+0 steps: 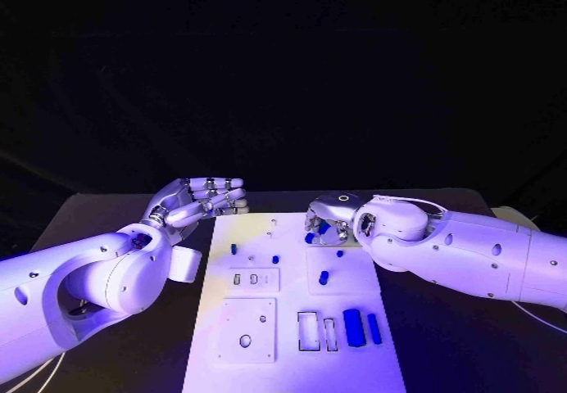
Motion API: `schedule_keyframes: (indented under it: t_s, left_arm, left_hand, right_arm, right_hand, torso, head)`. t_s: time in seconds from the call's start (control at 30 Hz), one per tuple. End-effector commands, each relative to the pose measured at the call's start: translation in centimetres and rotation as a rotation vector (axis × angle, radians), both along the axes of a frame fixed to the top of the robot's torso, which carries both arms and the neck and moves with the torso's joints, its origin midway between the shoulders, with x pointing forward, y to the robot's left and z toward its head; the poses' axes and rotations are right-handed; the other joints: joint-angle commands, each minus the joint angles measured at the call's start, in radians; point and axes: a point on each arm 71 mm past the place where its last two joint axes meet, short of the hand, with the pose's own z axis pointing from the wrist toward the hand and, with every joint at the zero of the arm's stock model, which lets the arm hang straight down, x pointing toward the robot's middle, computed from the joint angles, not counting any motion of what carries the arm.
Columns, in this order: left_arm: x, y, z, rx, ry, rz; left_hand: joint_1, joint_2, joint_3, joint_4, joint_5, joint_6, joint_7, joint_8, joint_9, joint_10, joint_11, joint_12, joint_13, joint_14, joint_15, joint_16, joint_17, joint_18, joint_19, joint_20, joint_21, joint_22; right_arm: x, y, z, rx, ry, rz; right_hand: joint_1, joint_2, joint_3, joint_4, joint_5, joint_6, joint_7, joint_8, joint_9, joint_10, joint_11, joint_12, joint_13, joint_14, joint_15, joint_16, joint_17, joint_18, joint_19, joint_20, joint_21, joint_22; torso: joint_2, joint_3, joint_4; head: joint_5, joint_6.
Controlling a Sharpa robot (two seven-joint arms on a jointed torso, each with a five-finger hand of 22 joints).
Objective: Assemble the parts on the task board
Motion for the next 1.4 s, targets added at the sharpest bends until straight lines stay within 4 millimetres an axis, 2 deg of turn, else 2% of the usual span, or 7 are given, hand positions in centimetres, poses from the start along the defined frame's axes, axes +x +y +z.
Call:
schedule_keyframes:
  t_s: [0.03, 0.3, 0.47, 0.6, 0.8, 0.93, 1.4]
  left_arm:
    - [-0.1, -0.2, 0.2, -0.002, -0.007, -0.02]
    - [0.0, -0.1, 0.2, 0.0, -0.003, -0.015]
    - [0.0, 0.0, 0.2, 0.0, 0.0, -0.013]
    - [0.1, 0.0, 0.2, 0.0, 0.002, -0.013]
    - [0.1, 0.0, 0.2, 0.001, 0.006, -0.012]
    - [0.1, 0.1, 0.1, 0.002, 0.009, -0.011]
    - [0.4, 0.4, 0.0, 0.007, 0.017, -0.001]
  left_hand:
    - [-0.012, 0.0, 0.006, 0.001, 0.0, 0.001, 0.007, -0.004, -0.001, 0.0, 0.009, -0.007, -0.002, -0.004, -0.001, -0.005, -0.001, 0.012, -0.004, 0.004, -0.004, -0.001]
    - [-0.012, 0.001, 0.006, 0.001, 0.0, 0.0, 0.008, -0.006, -0.001, -0.001, 0.01, -0.009, -0.002, -0.004, 0.0, -0.006, -0.001, 0.012, -0.004, 0.004, -0.004, -0.002]
    - [-0.012, 0.001, 0.006, 0.001, 0.0, 0.0, 0.008, -0.006, -0.001, -0.001, 0.01, -0.009, -0.002, -0.004, 0.0, -0.007, -0.001, 0.012, -0.004, 0.005, -0.004, -0.002]
    - [-0.012, 0.003, 0.008, 0.001, 0.0, -0.001, 0.009, -0.008, -0.001, -0.003, 0.011, -0.011, -0.002, -0.003, 0.0, -0.008, -0.001, 0.012, -0.005, 0.005, -0.005, -0.002]
    - [-0.011, 0.005, 0.009, 0.001, 0.0, -0.003, 0.01, -0.01, -0.001, -0.004, 0.012, -0.014, -0.002, -0.003, 0.001, -0.01, -0.001, 0.012, -0.005, 0.005, -0.006, -0.003]
    - [-0.011, 0.005, 0.01, 0.001, 0.0, -0.003, 0.01, -0.011, -0.001, -0.005, 0.012, -0.015, -0.002, -0.004, 0.001, -0.011, -0.001, 0.012, -0.006, 0.005, -0.006, -0.004]
    - [-0.007, 0.006, 0.013, -0.003, 0.0, -0.005, 0.011, -0.014, -0.001, -0.007, 0.013, -0.019, -0.001, -0.004, 0.002, -0.016, -0.001, 0.012, -0.009, 0.007, -0.009, -0.006]
  right_arm:
    - [0.0, 0.2, -0.2, -0.038, 0.005, 0.002]
    - [0.0, 0.4, -0.3, -0.04, 0.006, 0.005]
    - [0.0, 0.4, -0.3, -0.042, 0.006, 0.002]
    - [0.0, 0.4, -0.2, -0.038, 0.002, -0.001]
    - [0.0, 0.5, 0.3, 0.008, -0.05, -0.009]
    - [-0.2, 0.7, 0.7, 0.047, -0.087, -0.004]
    - [0.1, 2.5, 2.4, 0.146, -0.173, -0.01]
  right_hand:
    - [0.003, -0.001, 0.003, 0.009, 0.002, 0.008, -0.001, -0.002, 0.001, -0.005, -0.001, 0.0, -0.002, 0.042, 0.007, 0.011, 0.011, -0.017, 0.011, 0.003, 0.012, 0.015]
    - [0.007, 0.005, 0.018, 0.016, 0.003, 0.021, -0.007, 0.003, 0.004, 0.011, -0.007, 0.005, -0.001, 0.045, 0.003, 0.038, 0.039, -0.023, 0.026, 0.003, 0.042, 0.058]
    - [0.011, 0.014, 0.034, 0.024, 0.004, 0.04, -0.017, 0.012, 0.009, 0.034, -0.015, 0.011, 0.0, 0.046, -0.004, 0.058, 0.06, -0.027, 0.04, 0.0, 0.067, 0.094]
    - [0.023, 0.03, 0.058, 0.029, 0.001, 0.062, -0.027, 0.023, 0.017, 0.057, -0.025, 0.017, 0.003, 0.046, -0.012, 0.07, 0.071, -0.034, 0.058, -0.005, 0.096, 0.137]
    - [0.044, 0.06, 0.103, 0.034, -0.024, 0.085, -0.036, 0.037, 0.03, 0.086, -0.036, 0.022, 0.008, 0.044, -0.022, 0.077, 0.075, -0.047, 0.095, -0.015, 0.149, 0.214]
    - [0.044, 0.059, 0.12, 0.039, -0.03, 0.091, -0.039, 0.043, 0.04, 0.099, -0.039, 0.022, 0.011, 0.044, -0.024, 0.084, 0.08, -0.052, 0.108, -0.018, 0.168, 0.243]
    - [0.034, 0.043, 0.127, 0.05, -0.055, 0.094, -0.044, 0.051, 0.053, 0.107, -0.043, 0.017, 0.014, 0.044, -0.027, 0.089, 0.081, -0.057, 0.12, -0.021, 0.188, 0.273]
  torso:
    - [0.006, 0.0009, 0.0011]
    - [0.012, 0.0006, 0.0035]
    - [0.016, 0.0022, 0.0025]
    - [0.018, 0.0025, 0.0031]
    - [0.022, 0.0033, 0.0045]
    - [0.023, 0.0037, 0.0049]
    - [0.028, 0.0021, 0.0076]
  head:
    - [0.002, -0.001]
    - [0.001, -0.003]
    - [0.0, -0.003]
    - [0.001, -0.011]
    - [0.0, -0.011]
    - [0.0, -0.01]
    - [0.005, 0.013]
